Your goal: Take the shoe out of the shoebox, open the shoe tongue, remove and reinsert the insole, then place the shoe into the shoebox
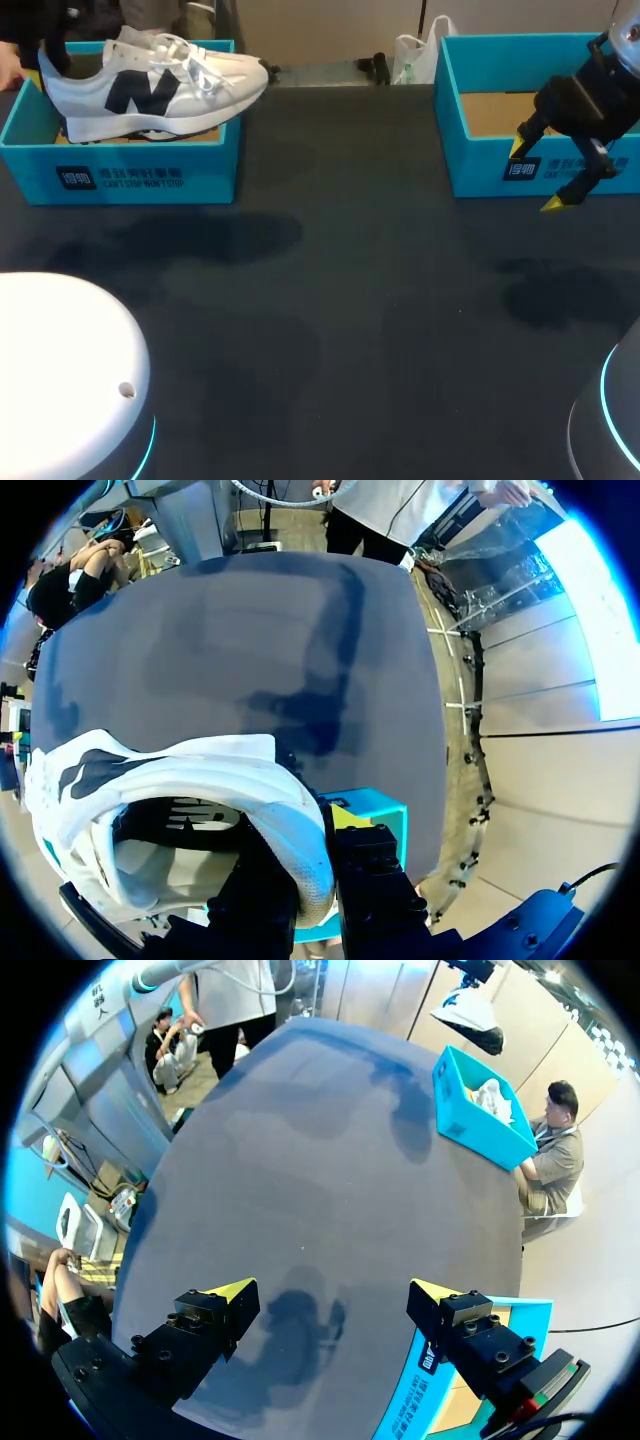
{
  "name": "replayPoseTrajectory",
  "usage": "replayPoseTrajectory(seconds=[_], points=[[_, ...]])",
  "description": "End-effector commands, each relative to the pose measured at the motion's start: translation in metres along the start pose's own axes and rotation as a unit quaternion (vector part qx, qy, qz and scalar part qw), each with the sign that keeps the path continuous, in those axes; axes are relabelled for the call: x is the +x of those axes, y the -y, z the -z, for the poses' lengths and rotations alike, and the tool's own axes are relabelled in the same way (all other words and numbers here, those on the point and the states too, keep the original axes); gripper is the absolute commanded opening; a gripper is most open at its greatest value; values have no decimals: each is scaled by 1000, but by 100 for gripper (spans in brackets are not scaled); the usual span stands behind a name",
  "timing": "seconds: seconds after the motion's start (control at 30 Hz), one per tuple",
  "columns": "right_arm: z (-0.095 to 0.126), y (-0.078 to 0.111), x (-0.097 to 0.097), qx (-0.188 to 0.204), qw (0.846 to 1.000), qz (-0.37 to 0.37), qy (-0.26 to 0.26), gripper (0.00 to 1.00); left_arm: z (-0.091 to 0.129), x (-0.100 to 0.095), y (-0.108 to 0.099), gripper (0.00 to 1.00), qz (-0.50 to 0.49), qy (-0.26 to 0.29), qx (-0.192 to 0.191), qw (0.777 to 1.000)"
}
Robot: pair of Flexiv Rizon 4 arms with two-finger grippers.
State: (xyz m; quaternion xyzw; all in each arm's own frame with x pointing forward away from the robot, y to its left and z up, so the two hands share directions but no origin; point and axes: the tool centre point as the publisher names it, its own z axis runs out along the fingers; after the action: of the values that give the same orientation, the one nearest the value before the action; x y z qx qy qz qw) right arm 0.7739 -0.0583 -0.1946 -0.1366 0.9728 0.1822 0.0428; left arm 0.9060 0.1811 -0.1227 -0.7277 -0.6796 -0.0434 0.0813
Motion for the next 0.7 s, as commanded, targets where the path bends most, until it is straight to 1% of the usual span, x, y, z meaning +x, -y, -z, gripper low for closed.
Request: replayPoseTrajectory(seconds=[0.03,0.27,0.4,0.43,0.53,0.63,0.7], points=[[-1,0,-2,1,1000,0,-2,100,2,1,1,0,0,1,-1,1000],[-1,0,-2,1,1000,0,-2,100,2,1,1,0,0,1,-1,1000],[-1,0,-2,1,1000,0,-2,100,2,-22,17,0,10,-1,-10,1000],[-1,0,-2,1,1000,0,-2,100,3,-27,22,0,3,6,-8,1000],[-1,0,-2,1,1000,0,-2,100,3,-41,32,0,4,-3,-8,1000],[-1,0,-2,1,1000,0,-2,100,2,-56,44,0,2,-5,-12,1000],[-1,0,-2,1,1000,0,-2,100,2,-67,52,0,-4,-4,-9,1000]])
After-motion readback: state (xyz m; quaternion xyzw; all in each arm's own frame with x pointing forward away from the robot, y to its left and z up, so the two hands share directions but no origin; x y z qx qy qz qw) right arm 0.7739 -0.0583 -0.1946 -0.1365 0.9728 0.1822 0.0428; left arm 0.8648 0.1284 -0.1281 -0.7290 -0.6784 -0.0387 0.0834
